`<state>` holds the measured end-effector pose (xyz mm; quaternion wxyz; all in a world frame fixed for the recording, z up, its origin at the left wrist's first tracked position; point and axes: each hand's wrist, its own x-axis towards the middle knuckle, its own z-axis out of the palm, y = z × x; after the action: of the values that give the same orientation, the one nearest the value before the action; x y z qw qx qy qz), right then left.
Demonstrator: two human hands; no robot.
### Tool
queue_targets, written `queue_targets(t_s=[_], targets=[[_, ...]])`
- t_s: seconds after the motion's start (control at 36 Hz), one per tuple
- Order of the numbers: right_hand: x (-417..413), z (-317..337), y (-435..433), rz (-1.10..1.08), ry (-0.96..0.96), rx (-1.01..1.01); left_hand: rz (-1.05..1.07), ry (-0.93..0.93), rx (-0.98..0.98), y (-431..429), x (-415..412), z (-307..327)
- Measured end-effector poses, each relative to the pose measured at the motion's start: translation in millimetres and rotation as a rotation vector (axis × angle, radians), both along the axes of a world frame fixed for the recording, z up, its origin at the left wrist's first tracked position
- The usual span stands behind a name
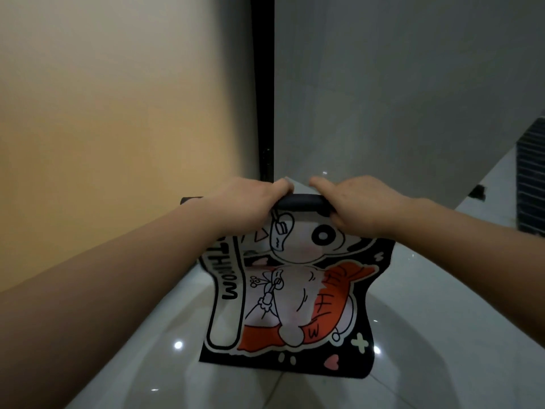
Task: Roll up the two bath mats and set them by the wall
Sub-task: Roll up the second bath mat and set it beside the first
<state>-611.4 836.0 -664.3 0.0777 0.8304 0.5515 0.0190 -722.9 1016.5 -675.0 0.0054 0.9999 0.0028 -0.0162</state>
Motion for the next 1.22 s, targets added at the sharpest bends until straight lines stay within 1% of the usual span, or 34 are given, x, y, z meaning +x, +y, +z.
queue_targets(t_s=[0.06, 0.11, 0.25, 0.31, 0.36, 0.42, 0.44, 0.56, 0.61, 0.64, 0.69, 0.78, 0.83, 0.86, 0.92, 0.97, 1.03, 1.08, 1.17, 1.22], targets=[[-2.8, -2.3, -1.2, 0.101, -0.139, 0.0, -0.047, 0.015, -0.001, 1.3, -1.7, -0.3], [-5.1, -6.6, -5.1, 0.178, -0.247, 0.057, -0.076, 0.006, 0.002, 1.1, -3.3, 3.9], [-7.3, -18.4, -7.4, 0.264, -0.326, 0.195, 0.006, 0.072, -0.133, 2.3, 2.7, 10.1], [-8.2, -19.7, -4.8, 0.24, -0.305, 0.173, 0.021, 0.061, -0.129, 1.4, 5.1, 5.7], [-10.7, -13.0, -1.8, 0.161, -0.237, 0.092, 0.034, 0.006, -0.052, -1.7, 4.7, -0.4], [-9.5, -2.5, 1.2, 0.078, -0.129, 0.006, 0.013, -0.06, 0.056, -6.6, 2.5, -5.8], [-6.6, 1.3, 2.2, 0.04, -0.044, -0.027, -0.014, -0.102, 0.098, -9.3, 1.5, -8.1], [7.9, 3.4, 3.5, -0.157, 0.445, -0.109, -0.101, -0.27, 0.176, -13.6, -2.8, -15.8], [11.1, 0.8, 3.6, -0.22, 0.574, -0.118, -0.13, -0.336, 0.204, -13.4, -3.8, -19.8], [11.6, -0.8, 4.0, -0.23, 0.586, -0.118, -0.125, -0.33, 0.22, -14.5, -3.8, -19.4], [10.1, -4.5, 6.7, -0.22, 0.512, -0.125, -0.085, -0.244, 0.215, -17.0, -2.7, -15.8], [2.7, -7.9, 9.6, -0.089, 0.198, -0.092, -0.001, -0.049, 0.118, -17.1, 1.1, -7.1], [-1.5, -9.2, 8.3, 0.013, -0.005, -0.021, 0.066, 0.05, -0.022, -14.1, 3.1, -5.7], [-2.5, -10.1, 7.0, 0.054, -0.072, 0.025, 0.098, 0.103, -0.122, -12.7, 3.3, -5.7], [-2.9, -13.1, 4.4, 0.12, -0.143, 0.096, 0.143, 0.181, -0.283, -9.6, 3.7, -7.4], [-4.1, -16.6, 2.4, 0.148, -0.165, 0.111, 0.142, 0.208, -0.332, -8.3, 3.1, -8.7], [-6.6, -18.5, 1.5, 0.151, -0.164, 0.102, 0.109, 0.216, -0.332, -10.2, 2.4, -11.2], [-7.9, -18.7, 2.7, 0.155, -0.162, 0.07, 0.087, 0.189, -0.274, -12.7, 2.1, -13.2], [-5.9, -14.7, 6.9, 0.149, -0.136, 0.003, 0.082, 0.102, -0.109, -14.1, 2.1, -16.4], [-3.2, -9.5, 8.9, 0.123, -0.096, -0.034, 0.072, 0.002, 0.007, -15.2, 1.9, -21.0]])
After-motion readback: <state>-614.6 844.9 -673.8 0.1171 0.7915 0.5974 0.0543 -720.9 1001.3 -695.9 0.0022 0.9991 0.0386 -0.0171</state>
